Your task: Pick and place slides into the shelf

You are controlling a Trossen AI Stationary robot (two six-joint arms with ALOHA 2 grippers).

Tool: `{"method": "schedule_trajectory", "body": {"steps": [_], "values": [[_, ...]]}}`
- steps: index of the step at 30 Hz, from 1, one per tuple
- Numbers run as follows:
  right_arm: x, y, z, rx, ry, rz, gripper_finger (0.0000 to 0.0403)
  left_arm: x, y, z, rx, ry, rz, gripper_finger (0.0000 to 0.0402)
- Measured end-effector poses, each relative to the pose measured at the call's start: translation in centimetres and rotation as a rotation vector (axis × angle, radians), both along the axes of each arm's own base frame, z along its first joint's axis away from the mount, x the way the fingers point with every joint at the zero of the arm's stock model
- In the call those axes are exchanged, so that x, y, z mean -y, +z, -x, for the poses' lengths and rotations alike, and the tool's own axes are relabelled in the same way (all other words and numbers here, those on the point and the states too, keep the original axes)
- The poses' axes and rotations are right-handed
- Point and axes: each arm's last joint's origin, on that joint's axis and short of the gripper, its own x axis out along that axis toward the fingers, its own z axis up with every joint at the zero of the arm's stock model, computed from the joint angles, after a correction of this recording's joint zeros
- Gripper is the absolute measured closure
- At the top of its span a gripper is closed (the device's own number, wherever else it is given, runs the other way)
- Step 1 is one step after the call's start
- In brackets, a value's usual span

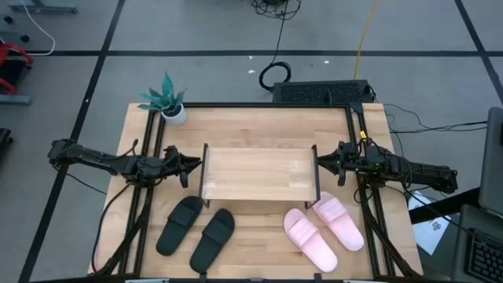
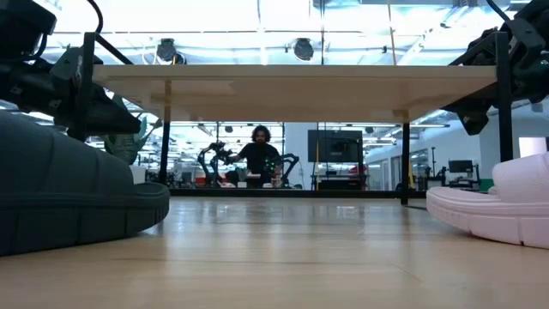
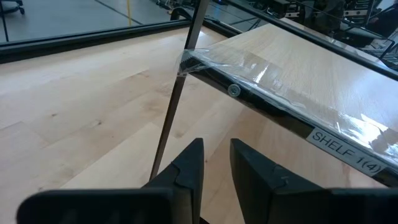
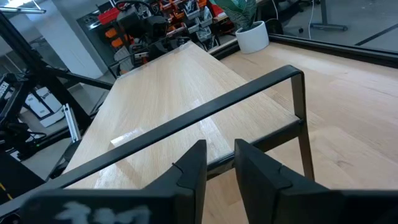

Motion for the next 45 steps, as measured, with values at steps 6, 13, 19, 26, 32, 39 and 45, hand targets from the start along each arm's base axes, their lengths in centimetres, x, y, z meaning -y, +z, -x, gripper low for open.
{"method": "schedule_trajectory", "body": {"steps": [6,13,19,26,32,39,45], "values": [[0.0,0.0,0.0,0.000,0.000,0.000,0.0330,0.0,0.0,0.0,0.000,0.000,0.000,0.0325],[0.2,1.1,-0.2,0.121,-0.078,0.006,0.0330,0.0,0.0,0.0,0.000,0.000,0.000,0.0325],[0.2,3.5,0.0,0.380,-0.084,-0.050,0.0330,0.0,0.0,0.0,0.000,0.001,0.000,0.0325],[0.4,5.9,0.8,0.611,-0.166,0.121,0.0330,-0.2,0.1,0.0,0.000,0.052,-0.044,0.0325],[0.8,6.4,0.7,0.607,-0.325,0.232,0.0330,-0.1,0.7,-0.1,0.069,0.054,-0.026,0.0325],[0.9,7.2,0.6,0.656,-0.404,0.306,0.0330,-0.2,0.4,0.0,0.032,0.071,-0.037,0.0325],[0.9,8.3,0.8,0.716,-0.422,0.333,0.0330,-0.4,1.2,0.5,-0.079,0.116,-0.101,0.0325]]}}
